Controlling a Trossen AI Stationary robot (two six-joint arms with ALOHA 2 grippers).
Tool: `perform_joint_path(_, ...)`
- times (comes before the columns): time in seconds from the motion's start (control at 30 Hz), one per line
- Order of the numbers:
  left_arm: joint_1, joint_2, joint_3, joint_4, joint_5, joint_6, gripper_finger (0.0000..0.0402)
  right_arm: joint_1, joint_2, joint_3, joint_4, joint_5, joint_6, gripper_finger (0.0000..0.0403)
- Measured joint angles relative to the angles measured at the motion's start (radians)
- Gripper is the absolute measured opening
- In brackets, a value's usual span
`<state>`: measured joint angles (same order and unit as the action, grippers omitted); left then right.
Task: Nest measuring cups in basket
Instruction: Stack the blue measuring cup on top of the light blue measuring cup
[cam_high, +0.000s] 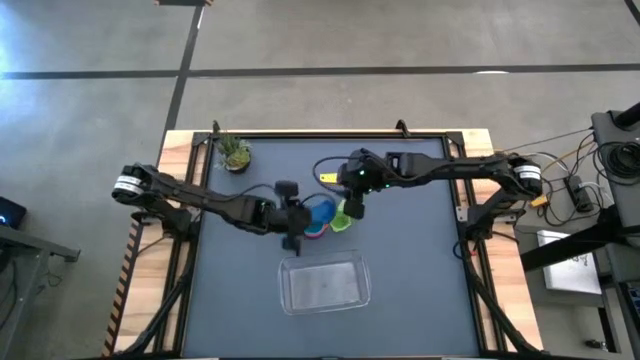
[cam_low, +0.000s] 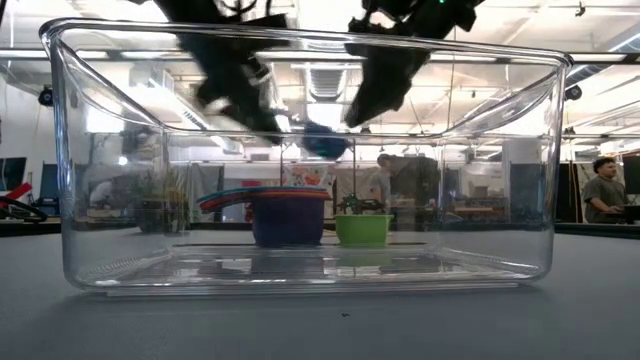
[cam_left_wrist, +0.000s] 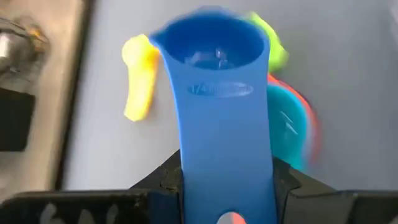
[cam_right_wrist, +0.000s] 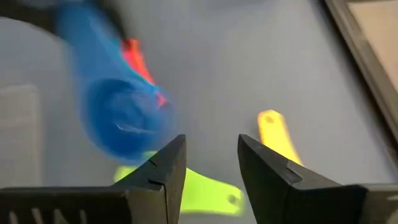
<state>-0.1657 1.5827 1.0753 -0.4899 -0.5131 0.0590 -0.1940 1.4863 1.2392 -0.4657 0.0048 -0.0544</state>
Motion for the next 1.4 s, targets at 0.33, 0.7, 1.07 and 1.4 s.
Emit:
perform_joint_path(0.33, -0.059, -0.006, -0.072, 0.03, 0.04, -0.183, 0.0095, 0.002, -0.055, -0.018, -0.008, 0.007, 0.001, 0.0136)
perform_joint_path(0.7, -0.058, -0.108, -0.267, 0.228, 0.025, -0.293, 0.0095, 0.004, -0.05, -0.04, -0.005, 0.002, 0.004, 0.0133)
perform_joint_path(1.07, -0.053, -0.165, -0.429, 0.437, 0.073, -0.362, 0.0142, 0.003, -0.05, -0.054, -0.001, -0.001, -0.001, 0.0126)
perform_joint_path(1.4, -0.053, -0.152, -0.433, 0.459, 0.086, -0.365, 0.0214, 0.004, -0.05, -0.063, -0.008, -0.001, -0.004, 0.0126)
